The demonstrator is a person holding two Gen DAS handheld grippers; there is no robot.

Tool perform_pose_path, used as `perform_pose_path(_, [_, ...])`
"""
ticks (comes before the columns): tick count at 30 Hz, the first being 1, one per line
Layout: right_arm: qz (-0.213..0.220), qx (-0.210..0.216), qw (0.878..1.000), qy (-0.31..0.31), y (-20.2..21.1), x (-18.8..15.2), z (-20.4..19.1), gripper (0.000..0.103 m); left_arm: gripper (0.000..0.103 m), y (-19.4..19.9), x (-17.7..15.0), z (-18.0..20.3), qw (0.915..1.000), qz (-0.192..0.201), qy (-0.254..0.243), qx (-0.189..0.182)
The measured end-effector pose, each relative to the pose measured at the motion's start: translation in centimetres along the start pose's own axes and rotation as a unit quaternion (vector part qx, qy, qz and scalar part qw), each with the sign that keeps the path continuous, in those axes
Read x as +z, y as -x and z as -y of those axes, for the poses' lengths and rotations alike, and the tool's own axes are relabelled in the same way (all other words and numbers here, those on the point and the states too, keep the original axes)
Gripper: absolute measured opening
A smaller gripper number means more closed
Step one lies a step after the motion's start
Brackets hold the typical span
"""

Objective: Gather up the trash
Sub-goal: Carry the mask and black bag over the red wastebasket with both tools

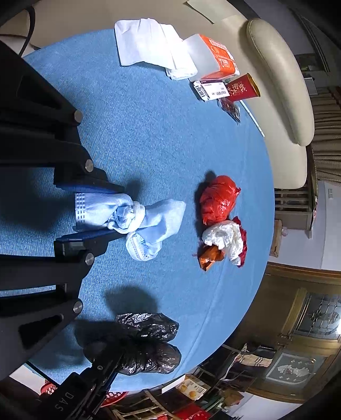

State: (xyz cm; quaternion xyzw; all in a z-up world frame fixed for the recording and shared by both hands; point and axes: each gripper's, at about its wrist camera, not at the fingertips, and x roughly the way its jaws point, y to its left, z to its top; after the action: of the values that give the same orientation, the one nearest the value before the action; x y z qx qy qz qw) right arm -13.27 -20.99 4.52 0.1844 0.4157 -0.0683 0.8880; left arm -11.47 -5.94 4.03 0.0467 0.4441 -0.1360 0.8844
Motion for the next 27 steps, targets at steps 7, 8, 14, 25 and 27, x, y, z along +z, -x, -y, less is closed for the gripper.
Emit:
perform_pose_path(7, [0.006, -0.004, 1.000, -0.009, 0.1, -0.1, -0.1, 0.040, 0.026, 0.3, -0.1, 0.9, 0.9999, 0.004, -0.011, -0.002])
perform_pose_path(8, [0.008, -0.004, 1.000, -0.010, 0.1, -0.2, -0.2, 0.040, 0.026, 0.4, -0.2, 1.0, 0.9999, 0.004, -0.013, -0.003])
perform_pose_path(14, [0.013, -0.009, 1.000, -0.016, 0.2, -0.2, 0.1, 0.040, 0.026, 0.8, -0.3, 1.8, 0.9997, 0.009, -0.023, -0.007])
perform_pose_path(25, [0.028, -0.013, 0.999, -0.023, 1.2, -0.4, 0.7, 0.040, 0.026, 1.5, -0.4, 3.6, 0.9988, 0.017, -0.043, -0.018])
perform_pose_path(27, [0.031, -0.015, 0.999, -0.025, 1.4, -0.4, 0.8, 0.040, 0.026, 1.8, -0.4, 4.0, 0.9985, 0.019, -0.047, -0.020])
